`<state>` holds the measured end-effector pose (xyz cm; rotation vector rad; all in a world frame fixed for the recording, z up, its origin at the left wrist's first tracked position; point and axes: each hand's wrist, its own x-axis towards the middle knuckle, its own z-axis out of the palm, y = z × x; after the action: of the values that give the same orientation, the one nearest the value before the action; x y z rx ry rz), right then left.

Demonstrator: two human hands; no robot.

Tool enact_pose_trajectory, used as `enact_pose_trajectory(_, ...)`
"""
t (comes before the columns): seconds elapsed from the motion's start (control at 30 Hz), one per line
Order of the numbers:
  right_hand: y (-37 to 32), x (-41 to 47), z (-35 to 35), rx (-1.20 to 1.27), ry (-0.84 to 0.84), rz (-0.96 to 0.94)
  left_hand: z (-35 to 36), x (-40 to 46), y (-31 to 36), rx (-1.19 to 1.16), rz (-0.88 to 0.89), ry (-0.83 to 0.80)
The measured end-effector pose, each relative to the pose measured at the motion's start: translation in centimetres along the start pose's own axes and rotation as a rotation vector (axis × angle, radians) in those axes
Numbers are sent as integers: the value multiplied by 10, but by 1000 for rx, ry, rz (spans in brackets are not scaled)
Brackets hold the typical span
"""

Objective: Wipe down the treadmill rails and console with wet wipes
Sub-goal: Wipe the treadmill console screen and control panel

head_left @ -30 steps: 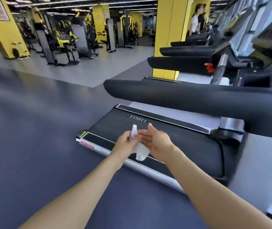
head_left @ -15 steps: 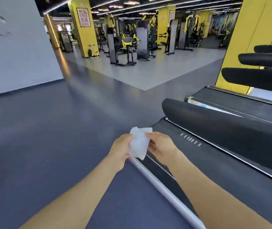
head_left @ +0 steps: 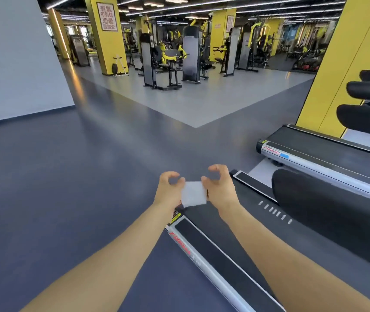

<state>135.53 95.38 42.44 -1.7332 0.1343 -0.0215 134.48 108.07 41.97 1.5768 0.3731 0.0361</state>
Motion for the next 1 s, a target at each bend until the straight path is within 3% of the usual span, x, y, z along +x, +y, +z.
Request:
enact_pose_trajectory(0.1,-11,51,20,-110,-23,-3,-13,60,21,236,96,-215)
enact_pose_trajectory(0.27,-27,123,22,-398,72,-48,1,153,58,484,282,-347)
enact_pose_trajectory(0.47,-40,197,-39,-521,170,82,89,227,76,657,416,-501)
enact_pose_trajectory(0.6,-48,260,-102,-465,250,35,175,263,107,629,498,-636)
enact_pose_trajectory(0.83,-53,333,-189,-239,452,-38,312,310,143,504,412,-765)
enact_pose_trajectory(1.0,-42,359,-249,-124,547,-27,405,325,148,142,35,-962)
